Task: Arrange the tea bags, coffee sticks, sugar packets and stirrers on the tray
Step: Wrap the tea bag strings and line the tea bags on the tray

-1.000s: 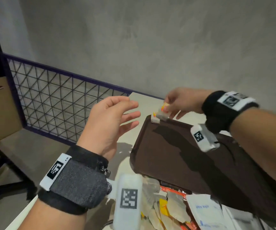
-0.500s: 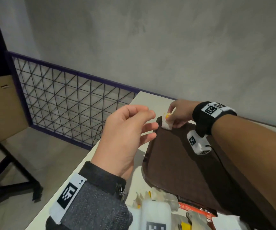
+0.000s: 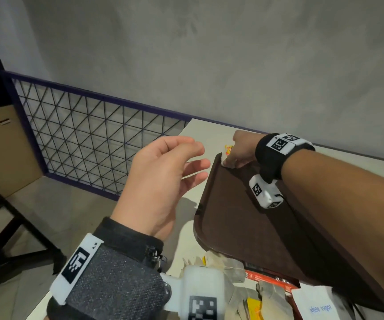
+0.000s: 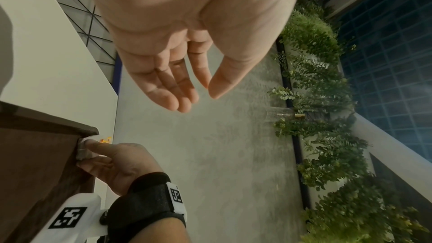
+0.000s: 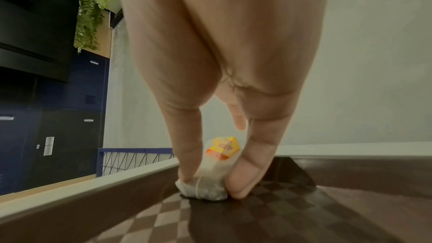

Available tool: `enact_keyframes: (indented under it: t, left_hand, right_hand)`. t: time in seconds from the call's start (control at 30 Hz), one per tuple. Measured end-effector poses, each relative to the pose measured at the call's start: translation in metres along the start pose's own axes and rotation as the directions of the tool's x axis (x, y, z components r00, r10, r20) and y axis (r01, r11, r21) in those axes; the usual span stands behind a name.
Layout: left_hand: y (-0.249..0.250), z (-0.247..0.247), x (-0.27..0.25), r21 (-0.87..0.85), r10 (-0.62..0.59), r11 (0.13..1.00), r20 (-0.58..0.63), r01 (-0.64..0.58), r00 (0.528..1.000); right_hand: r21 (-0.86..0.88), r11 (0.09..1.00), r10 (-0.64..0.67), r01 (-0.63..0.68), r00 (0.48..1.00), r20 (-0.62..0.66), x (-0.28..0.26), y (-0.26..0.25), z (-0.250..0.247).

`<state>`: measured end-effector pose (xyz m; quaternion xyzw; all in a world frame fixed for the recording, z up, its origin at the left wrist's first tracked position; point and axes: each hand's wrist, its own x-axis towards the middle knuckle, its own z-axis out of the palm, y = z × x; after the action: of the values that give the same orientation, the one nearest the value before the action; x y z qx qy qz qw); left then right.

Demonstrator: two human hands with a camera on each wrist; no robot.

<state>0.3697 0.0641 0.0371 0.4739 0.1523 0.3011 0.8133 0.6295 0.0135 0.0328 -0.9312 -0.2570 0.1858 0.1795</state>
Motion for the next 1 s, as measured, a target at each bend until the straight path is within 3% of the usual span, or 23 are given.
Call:
enact_keyframes:
  t: [0.13, 0.2, 0.27, 0.37, 0.47, 0.53, 0.63, 0.73, 0.87, 1.0]
  left_hand:
    - [0.003, -0.001, 0.000, 0.004, 0.033, 0.999, -0.005, -0.033, 0.999]
    - [0.003, -0.002, 0.001, 0.015, 0.044, 0.999, -0.006, -0.043, 0.999]
    - [0.003, -0.002, 0.001, 0.020, 0.044, 0.999, -0.003, -0.043, 0.999]
    - [0.002, 0.000, -0.001, 0.020, 0.040, 0.999, 0.012, -0.040, 0.999]
    - [0.003, 0.003, -0.003, 0.009, 0.028, 1.000, 0.034, -0.028, 0.999]
    - [0.002, 0.004, -0.005, 0.010, 0.014, 1.000, 0.051, -0.015, 0.999]
    - [0.002, 0.007, -0.009, 0.024, 0.008, 1.000, 0.072, -0.009, 0.997]
    - [0.002, 0.011, -0.015, 0.039, 0.011, 0.999, 0.083, -0.014, 0.996]
    - [0.002, 0.015, -0.019, 0.049, 0.007, 0.999, 0.105, -0.012, 0.994]
    - [0.001, 0.018, -0.022, 0.061, -0.020, 0.998, 0.131, 0.012, 0.991]
  right_hand:
    - [0.060, 0.998, 0.005, -0.002, 0.999, -0.046, 0.001, 0.005, -0.005]
    - [-0.062, 0.998, -0.032, 0.027, 0.997, -0.075, -0.016, 0.008, -0.015]
    - [-0.160, 0.976, -0.154, 0.144, 0.987, -0.050, -0.048, 0.008, -0.023]
    - [-0.176, 0.923, -0.311, 0.343, 0.933, 0.183, -0.119, 0.009, -0.023]
    - [-0.202, 0.886, -0.296, 0.418, 0.844, 0.448, -0.189, 0.013, -0.010]
    - [-0.257, 0.865, -0.261, 0.431, 0.824, 0.502, -0.226, 0.017, 0.001]
    - [-0.409, 0.794, -0.250, 0.449, 0.856, 0.453, -0.261, 0.026, 0.018]
    - [-0.443, 0.765, -0.317, 0.468, 0.872, 0.373, -0.274, 0.037, 0.031]
    - [-0.316, 0.843, -0.367, 0.435, 0.896, 0.251, -0.273, 0.048, 0.029]
    - [-0.022, 0.929, -0.358, 0.370, 0.912, 0.202, -0.267, 0.059, 0.020]
